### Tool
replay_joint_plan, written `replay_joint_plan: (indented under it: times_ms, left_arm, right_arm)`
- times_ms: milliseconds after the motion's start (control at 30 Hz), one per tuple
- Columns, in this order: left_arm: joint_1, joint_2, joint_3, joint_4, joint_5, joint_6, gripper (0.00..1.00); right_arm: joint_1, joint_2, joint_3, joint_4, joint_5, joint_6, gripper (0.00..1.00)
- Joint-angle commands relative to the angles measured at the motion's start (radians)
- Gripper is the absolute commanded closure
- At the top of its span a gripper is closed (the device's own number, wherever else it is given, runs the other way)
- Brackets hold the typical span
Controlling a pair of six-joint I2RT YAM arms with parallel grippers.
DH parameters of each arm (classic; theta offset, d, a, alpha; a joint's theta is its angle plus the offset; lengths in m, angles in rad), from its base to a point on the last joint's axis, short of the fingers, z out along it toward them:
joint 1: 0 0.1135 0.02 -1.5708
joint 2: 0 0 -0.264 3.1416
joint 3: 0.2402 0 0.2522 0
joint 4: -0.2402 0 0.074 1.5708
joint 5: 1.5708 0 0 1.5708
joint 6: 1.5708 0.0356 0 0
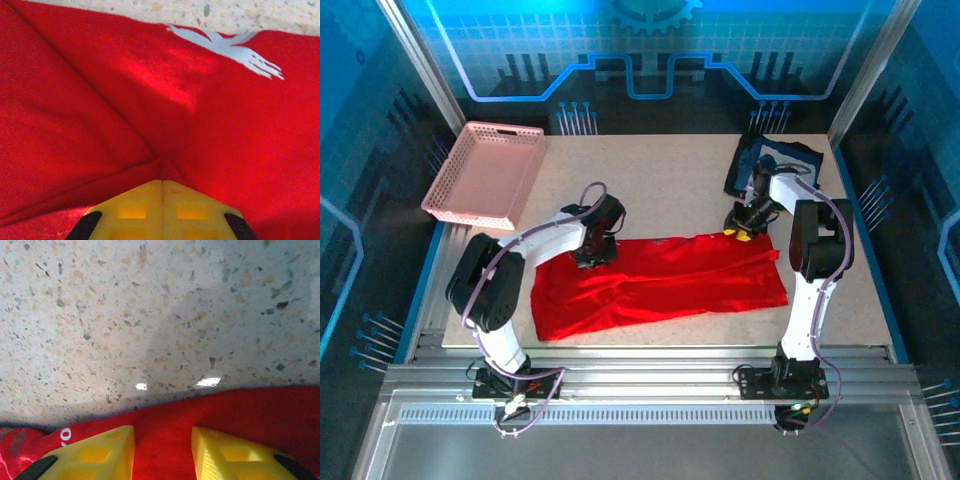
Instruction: Fold and stack the t-shirts
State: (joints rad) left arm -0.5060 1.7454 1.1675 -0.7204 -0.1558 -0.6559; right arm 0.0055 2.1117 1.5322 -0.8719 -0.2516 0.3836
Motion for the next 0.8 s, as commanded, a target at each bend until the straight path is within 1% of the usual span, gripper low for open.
replay_joint_plan:
  times_ms: [0,200,333,500,633,700,733,767]
  left_arm:
    - [-0.021,-0.062,-0.034,-0.022,0.004,-0.032,1.0]
    - [-0.054,-0.128,-0.087,-0.014,-0.005,-0.07,1.0]
    - [-0.094,-0.162,-0.112,-0.027,-0.008,-0.111,1.0]
    - [-0.172,-0.2,-0.158,-0.027,0.001,-0.212,1.0]
    - [-0.251,-0.21,-0.189,-0.044,0.004,-0.302,0.99]
    - [-0.285,-0.217,-0.216,-0.045,0.012,-0.351,0.97]
    - [-0.3,-0.225,-0.227,-0.05,0.011,-0.376,0.93]
    - [-0.312,-0.237,-0.236,-0.056,0.006,-0.395,0.84]
  right_arm:
    - [0.002,0.036,0.014,-0.013,-0.012,-0.011,0.63]
    - [0.003,0.044,0.022,-0.015,-0.014,-0.01,0.63]
    - [0.002,0.045,0.022,-0.016,-0.014,-0.011,0.63]
    - [0.003,0.041,0.017,-0.016,-0.011,-0.011,0.63]
    - [0.002,0.044,0.017,-0.016,-0.011,-0.01,0.63]
    - [0.002,0.044,0.016,-0.016,-0.011,-0.01,0.63]
    - [0.002,0.045,0.016,-0.016,-0.011,-0.01,0.63]
    - [0.003,0.045,0.017,-0.017,-0.012,-0.009,0.63]
